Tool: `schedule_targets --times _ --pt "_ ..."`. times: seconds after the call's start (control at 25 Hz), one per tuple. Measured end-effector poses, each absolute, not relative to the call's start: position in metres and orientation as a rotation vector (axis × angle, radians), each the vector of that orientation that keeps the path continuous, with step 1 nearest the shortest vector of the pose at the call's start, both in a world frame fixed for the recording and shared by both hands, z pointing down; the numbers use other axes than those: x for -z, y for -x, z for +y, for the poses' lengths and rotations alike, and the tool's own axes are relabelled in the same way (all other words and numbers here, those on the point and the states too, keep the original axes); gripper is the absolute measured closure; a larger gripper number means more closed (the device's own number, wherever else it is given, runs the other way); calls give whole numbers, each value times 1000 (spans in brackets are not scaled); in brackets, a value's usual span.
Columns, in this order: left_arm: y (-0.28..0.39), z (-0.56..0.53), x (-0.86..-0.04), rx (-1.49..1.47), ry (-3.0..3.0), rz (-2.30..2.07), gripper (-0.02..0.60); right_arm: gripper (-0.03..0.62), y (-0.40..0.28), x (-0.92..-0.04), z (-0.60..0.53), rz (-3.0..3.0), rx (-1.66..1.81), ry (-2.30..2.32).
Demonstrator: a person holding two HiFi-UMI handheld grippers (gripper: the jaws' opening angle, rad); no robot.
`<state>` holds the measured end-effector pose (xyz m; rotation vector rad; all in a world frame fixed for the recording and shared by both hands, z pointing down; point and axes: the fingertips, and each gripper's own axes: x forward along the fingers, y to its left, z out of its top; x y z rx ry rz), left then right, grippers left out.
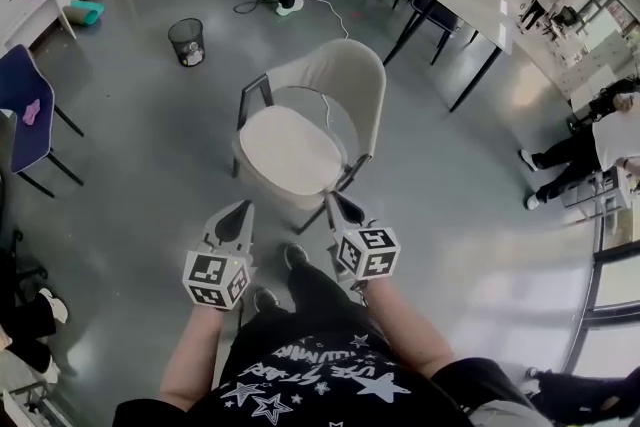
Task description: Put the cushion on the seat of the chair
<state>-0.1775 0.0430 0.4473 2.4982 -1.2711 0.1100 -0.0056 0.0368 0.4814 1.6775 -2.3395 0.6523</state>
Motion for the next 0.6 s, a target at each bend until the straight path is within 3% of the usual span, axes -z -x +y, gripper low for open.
schedule_targets --times 0.6 --pt "93 89 -429 -113 -2520 -1340 572 589 -56 -450 76 -2531 -534 -1572"
